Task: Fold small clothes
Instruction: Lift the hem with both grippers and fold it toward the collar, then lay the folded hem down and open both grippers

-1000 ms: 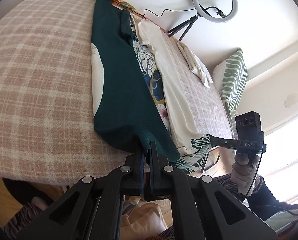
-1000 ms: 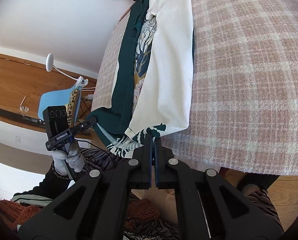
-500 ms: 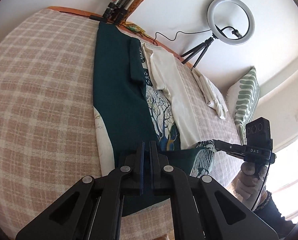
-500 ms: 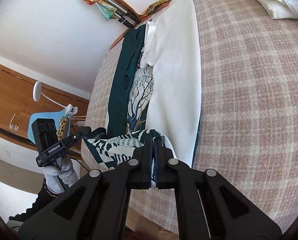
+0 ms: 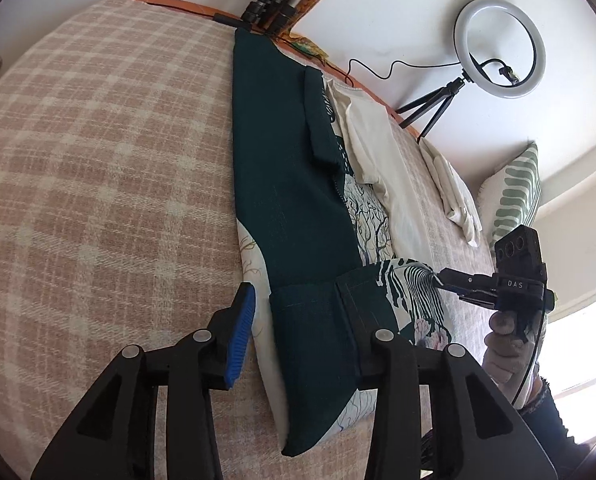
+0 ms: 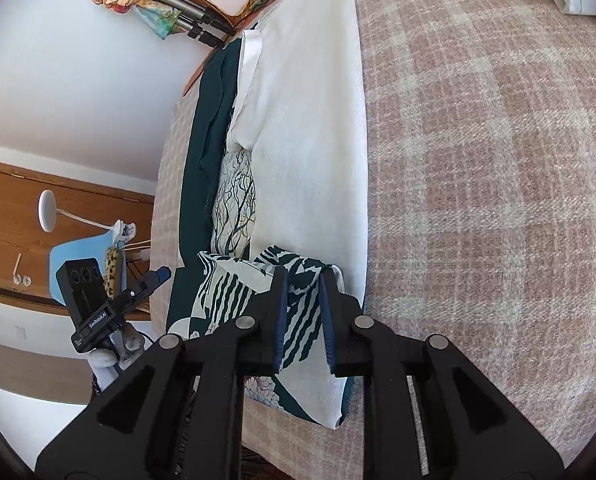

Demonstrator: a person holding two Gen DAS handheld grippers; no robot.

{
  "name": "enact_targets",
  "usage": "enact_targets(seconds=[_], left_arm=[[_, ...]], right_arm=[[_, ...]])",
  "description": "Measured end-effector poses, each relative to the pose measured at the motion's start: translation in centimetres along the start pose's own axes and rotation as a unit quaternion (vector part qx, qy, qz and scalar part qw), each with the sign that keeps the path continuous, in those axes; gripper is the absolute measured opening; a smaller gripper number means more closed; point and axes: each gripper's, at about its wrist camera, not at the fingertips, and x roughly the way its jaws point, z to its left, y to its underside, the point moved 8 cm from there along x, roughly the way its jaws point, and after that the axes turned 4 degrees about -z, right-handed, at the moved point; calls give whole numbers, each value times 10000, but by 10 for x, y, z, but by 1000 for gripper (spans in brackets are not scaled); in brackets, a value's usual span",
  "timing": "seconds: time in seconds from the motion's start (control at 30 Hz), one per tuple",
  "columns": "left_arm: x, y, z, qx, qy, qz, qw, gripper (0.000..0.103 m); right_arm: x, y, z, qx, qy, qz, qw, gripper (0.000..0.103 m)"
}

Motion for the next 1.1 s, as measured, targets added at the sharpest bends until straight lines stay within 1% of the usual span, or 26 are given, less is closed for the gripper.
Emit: enact_targets(seconds=[0.1, 0.13, 0.2, 0.27, 0.37, 0.43, 0.53, 0.57, 0.6, 0.67, 0.7, 0.77, 0.8, 0.83, 0.9, 1.0, 1.1], left_arm=[[-5, 10, 0, 117, -78, 9, 9999, 37], [-5, 14, 0, 155, -119, 11, 9998, 38], [-1, 23, -5, 270, -69, 101, 9996, 38], [4, 30, -10, 411, -97, 197, 9989, 38], [9, 35, -15, 517, -107, 261, 9983, 38], [10, 36, -15, 532, -98, 265, 9982, 37], [11, 36, -15, 490, -77, 272, 9984, 34], [10, 35, -15, 490, -35, 257, 9985, 31], [10, 34, -17, 527, -10, 233, 9983, 22], [9, 33, -18, 644, -80, 178, 9977, 12], [9, 32, -19, 682, -136, 161, 9974, 12], [7, 31, -21, 775, -144, 88, 9969, 6], [6, 30, -24, 873, -158, 24, 9961, 5], [3, 29, -28, 995, -173, -48, 9949, 4], [1, 25, -32, 1150, -229, -178, 9929, 2], [-2, 14, -32, 1047, -196, -318, 9938, 2], [-2, -2, -31, 972, -220, -448, 9940, 2]], right_arm=[[-22, 1, 4, -202, -120, -266, 9994, 23], [-29, 2, 3, -275, -59, -361, 9990, 23], [-36, 6, 2, -371, 67, -454, 9983, 23], [-32, 11, 3, -424, 50, -409, 9983, 23], [-19, 20, 5, -560, 191, -215, 9980, 23], [-10, 25, 5, -681, 316, -87, 9971, 23], [0, 31, 6, -775, 383, 26, 9963, 23], [2, 32, 7, -806, 392, 47, 9960, 23], [3, 33, 8, -822, 396, 61, 9958, 23], [5, 35, 10, -871, 400, 65, 9954, 23], [4, 36, 10, -917, 450, 58, 9947, 22], [4, 38, 12, -1071, 554, 51, 9927, 12], [4, 39, 13, -1154, 650, 42, 9912, 11], [4, 40, 16, -1232, 715, -5, 9898, 8], [2, 41, 22, -1303, 657, -65, 9893, 5], [-5, 37, 33, -1413, 656, -261, 9874, 3], [-17, 28, 39, -1448, 697, -611, 9851, 3]])
